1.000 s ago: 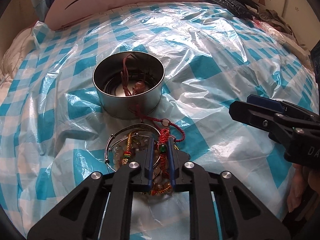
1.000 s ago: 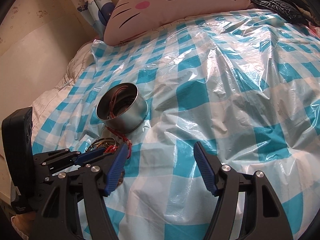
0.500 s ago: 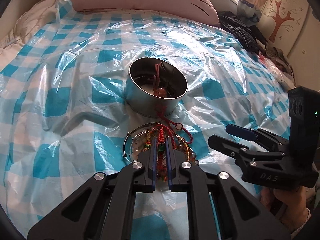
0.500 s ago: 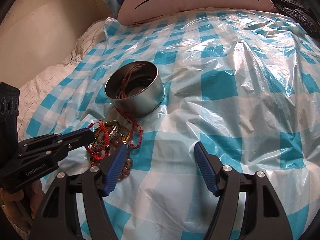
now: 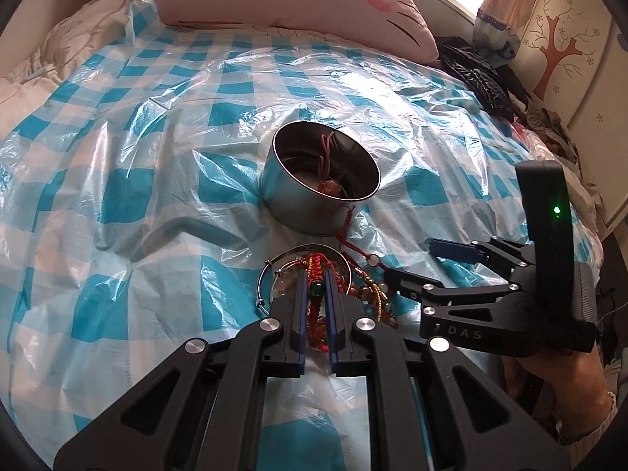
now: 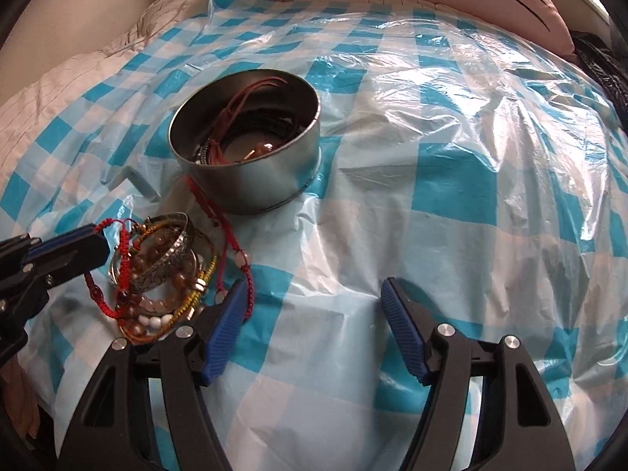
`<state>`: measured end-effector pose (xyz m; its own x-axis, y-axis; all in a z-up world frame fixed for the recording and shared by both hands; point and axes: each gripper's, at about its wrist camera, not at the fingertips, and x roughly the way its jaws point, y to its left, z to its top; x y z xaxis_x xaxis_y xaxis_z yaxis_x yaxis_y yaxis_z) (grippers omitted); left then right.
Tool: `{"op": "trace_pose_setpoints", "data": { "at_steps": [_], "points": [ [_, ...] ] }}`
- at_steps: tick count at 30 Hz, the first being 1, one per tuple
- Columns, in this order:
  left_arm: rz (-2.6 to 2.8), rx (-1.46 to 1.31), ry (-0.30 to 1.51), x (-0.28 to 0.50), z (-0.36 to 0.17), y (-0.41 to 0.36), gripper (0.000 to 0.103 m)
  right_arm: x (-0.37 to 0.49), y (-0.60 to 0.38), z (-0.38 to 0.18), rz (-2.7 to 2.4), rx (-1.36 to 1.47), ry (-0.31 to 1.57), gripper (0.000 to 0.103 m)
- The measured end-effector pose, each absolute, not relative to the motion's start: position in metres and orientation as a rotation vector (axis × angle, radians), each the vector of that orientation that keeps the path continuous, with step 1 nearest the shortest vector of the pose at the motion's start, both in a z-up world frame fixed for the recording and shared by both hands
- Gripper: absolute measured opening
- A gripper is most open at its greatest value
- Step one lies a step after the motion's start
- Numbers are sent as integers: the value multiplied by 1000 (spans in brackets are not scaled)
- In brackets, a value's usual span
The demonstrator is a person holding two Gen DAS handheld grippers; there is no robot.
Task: Organize jewelry
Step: 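Close the left gripper on a red string bracelet in the pile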
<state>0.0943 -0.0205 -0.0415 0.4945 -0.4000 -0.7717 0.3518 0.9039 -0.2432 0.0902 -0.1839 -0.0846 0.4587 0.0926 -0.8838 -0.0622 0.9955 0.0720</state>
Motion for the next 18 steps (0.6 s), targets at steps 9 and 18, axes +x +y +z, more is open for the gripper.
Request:
{"op": "trace_pose_setpoints", "data": {
  "at_steps": [9,18],
  "points": [
    [-456,-49,948,94,-42,-22,8,85,-190,-81,173,100,1056,55],
    [-457,-42,948,94,-42,-23,8,73,-172,-82,235,28,1047,39]
  ]
}}
